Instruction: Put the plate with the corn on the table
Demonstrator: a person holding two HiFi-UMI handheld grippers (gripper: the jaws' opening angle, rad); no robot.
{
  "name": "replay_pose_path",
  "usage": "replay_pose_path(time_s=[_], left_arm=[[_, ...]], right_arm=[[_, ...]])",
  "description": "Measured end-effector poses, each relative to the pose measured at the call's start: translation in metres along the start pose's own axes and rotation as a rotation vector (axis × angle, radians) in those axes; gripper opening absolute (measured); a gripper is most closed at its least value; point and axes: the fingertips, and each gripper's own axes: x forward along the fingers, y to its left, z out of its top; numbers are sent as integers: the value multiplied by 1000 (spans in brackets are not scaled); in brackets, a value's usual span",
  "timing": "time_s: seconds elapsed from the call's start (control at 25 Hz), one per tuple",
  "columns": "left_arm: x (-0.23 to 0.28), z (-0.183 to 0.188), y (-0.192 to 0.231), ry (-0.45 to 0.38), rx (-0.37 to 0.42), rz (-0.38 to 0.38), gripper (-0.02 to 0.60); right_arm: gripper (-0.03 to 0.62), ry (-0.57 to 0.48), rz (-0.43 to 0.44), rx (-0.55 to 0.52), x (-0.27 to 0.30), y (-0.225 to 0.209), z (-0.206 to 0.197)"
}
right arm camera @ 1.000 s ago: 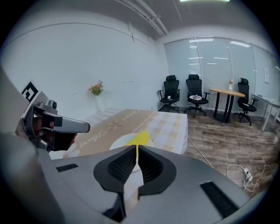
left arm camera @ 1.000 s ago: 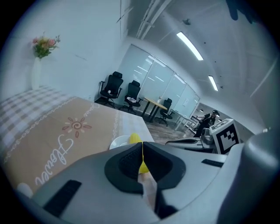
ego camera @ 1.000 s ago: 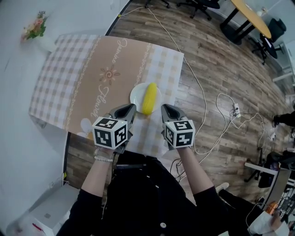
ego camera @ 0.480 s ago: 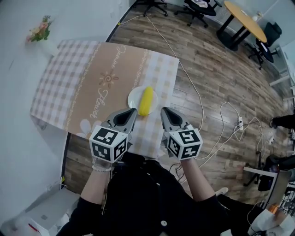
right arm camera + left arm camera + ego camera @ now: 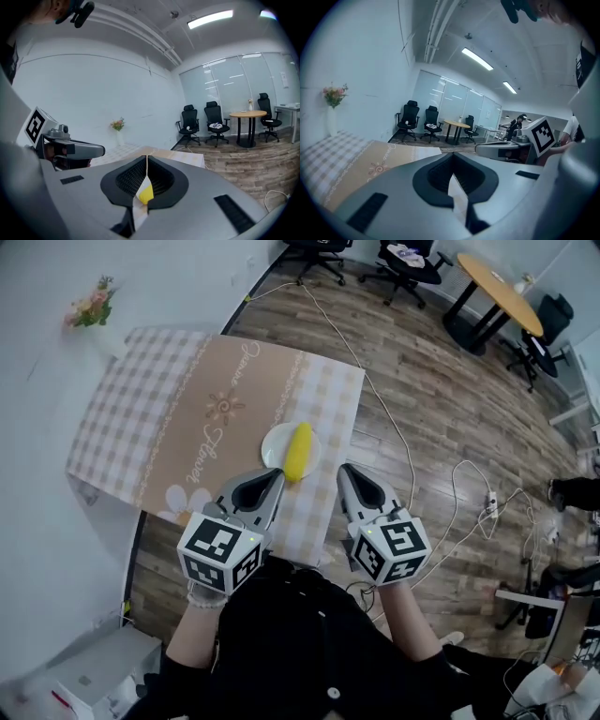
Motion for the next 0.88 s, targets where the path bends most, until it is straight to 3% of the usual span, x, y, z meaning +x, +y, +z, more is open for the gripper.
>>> replay_pose_path(time_s=[0.52,0.88], left_arm=[[-10,5,-17,-5,60,-6,14],[-12,2,-17,-1,49,10,14]], right_arm=[[44,-41,36,-101,-16,15,20],[44,-30,63,-105,-17,22,17]])
